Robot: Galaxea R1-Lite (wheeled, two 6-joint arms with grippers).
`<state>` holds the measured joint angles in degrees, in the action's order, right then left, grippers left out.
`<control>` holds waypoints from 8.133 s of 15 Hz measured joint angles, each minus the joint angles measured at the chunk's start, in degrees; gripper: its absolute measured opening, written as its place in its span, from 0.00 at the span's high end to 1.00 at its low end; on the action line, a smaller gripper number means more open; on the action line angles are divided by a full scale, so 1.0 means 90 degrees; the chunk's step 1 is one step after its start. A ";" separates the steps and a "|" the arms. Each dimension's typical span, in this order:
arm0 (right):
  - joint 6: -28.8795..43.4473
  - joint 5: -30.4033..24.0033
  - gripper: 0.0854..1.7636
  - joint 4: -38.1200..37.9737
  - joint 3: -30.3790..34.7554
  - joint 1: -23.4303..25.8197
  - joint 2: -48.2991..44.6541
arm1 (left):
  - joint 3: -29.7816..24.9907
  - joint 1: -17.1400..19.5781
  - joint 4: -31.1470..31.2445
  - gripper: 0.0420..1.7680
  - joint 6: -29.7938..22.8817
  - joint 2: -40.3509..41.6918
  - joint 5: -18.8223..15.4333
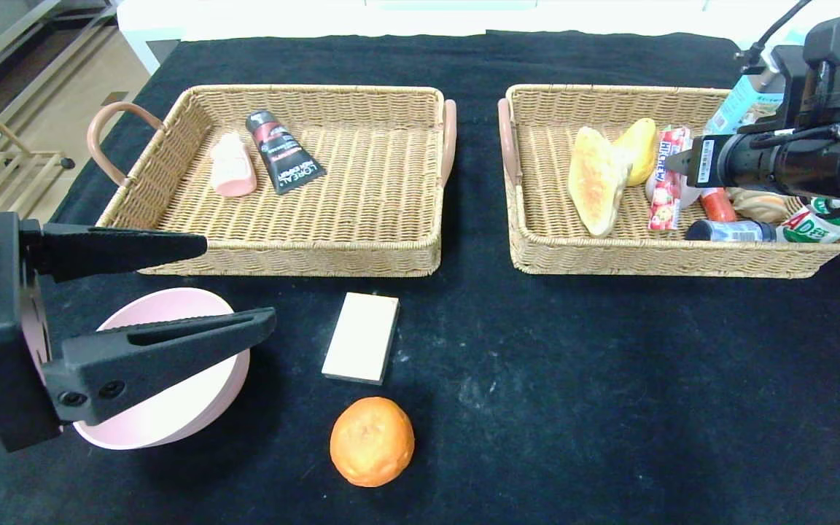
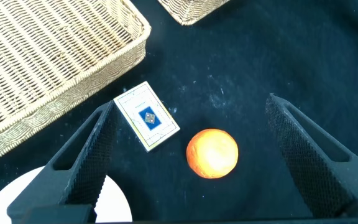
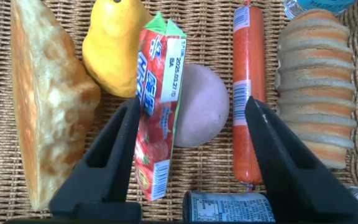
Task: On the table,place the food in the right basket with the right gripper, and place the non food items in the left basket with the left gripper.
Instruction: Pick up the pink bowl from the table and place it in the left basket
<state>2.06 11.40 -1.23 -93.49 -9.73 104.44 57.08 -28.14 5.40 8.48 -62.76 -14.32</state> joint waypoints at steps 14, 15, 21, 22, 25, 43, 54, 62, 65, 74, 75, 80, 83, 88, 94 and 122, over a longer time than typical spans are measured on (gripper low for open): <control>-0.0332 -0.1117 0.08 -0.0344 0.0756 -0.0076 -0.1057 | 0.0007 -0.0016 0.0009 0.03 -0.0005 0.0003 0.0012; -0.0372 -0.1266 0.07 -0.0398 0.0876 -0.0076 -0.1238 | 0.0007 -0.0049 0.0009 0.03 -0.0007 0.0000 0.0018; -0.0970 -0.2316 0.05 -0.0485 0.1788 -0.0034 -0.2322 | -0.0024 -0.0148 0.0030 0.03 -0.0009 -0.0022 0.0020; -0.1058 -0.2549 0.05 -0.0570 0.1919 -0.0020 -0.2481 | -0.0024 -0.0153 0.0030 0.03 -0.0009 -0.0028 0.0022; -0.1107 -0.3202 0.04 -0.0641 0.2322 0.0068 -0.2888 | -0.0033 -0.0156 0.0030 0.03 -0.0009 -0.0051 0.0030; -0.1101 -0.3354 0.04 -0.1268 0.3636 0.0153 -0.4053 | -0.0015 -0.0156 0.0030 0.03 -0.0009 -0.0087 0.0214; -0.1248 -0.3365 0.03 -0.1289 0.3779 0.0225 -0.4068 | 0.0475 -0.0148 0.1438 0.03 -0.0007 -0.0134 0.0937; -0.1245 -0.3373 0.03 -0.1292 0.3798 0.0211 -0.4073 | 0.0998 -0.0148 0.3090 0.03 0.0123 -0.0481 0.2177; -0.1242 -0.3377 0.03 -0.1292 0.3816 0.0182 -0.4073 | 0.1173 -0.0148 0.3519 0.03 0.0123 -0.0756 0.2770; -0.1245 -0.3380 0.03 -0.1292 0.3862 0.0135 -0.4068 | 0.1100 -0.0156 0.3539 0.03 0.0051 -0.1658 0.3686; -0.1245 -0.3382 0.03 -0.1289 0.3862 0.0135 -0.4068 | 0.1103 -0.0156 0.3524 0.03 0.0051 -0.1765 0.3860; -0.1242 -0.3373 0.03 -0.1289 0.3864 0.0135 -0.4073 | 0.1139 -0.0177 0.3478 0.03 -0.0214 -0.2304 0.4317; -0.1248 -0.3375 0.03 -0.1292 0.3862 0.0135 -0.4076 | 0.1140 -0.0192 0.3478 0.03 -0.0349 -0.2572 0.4577; -0.1249 -0.3380 0.03 -0.1289 0.3862 0.0135 -0.4065 | 0.1131 -0.0417 0.3466 0.03 -0.0741 -0.2914 0.5009; -0.1248 -0.3382 0.03 -0.1289 0.3881 0.0126 -0.4055 | 0.1131 -0.0471 0.3466 0.03 -0.1065 -0.3069 0.5159; -0.1248 -0.3380 0.03 -0.1281 0.3883 0.0126 -0.4046 | 0.1128 -0.0478 0.3466 0.92 -0.1184 -0.3050 0.5223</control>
<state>-9.17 -19.02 -12.76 -58.54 -8.59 68.02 67.23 -32.44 36.60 -2.17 -90.21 32.68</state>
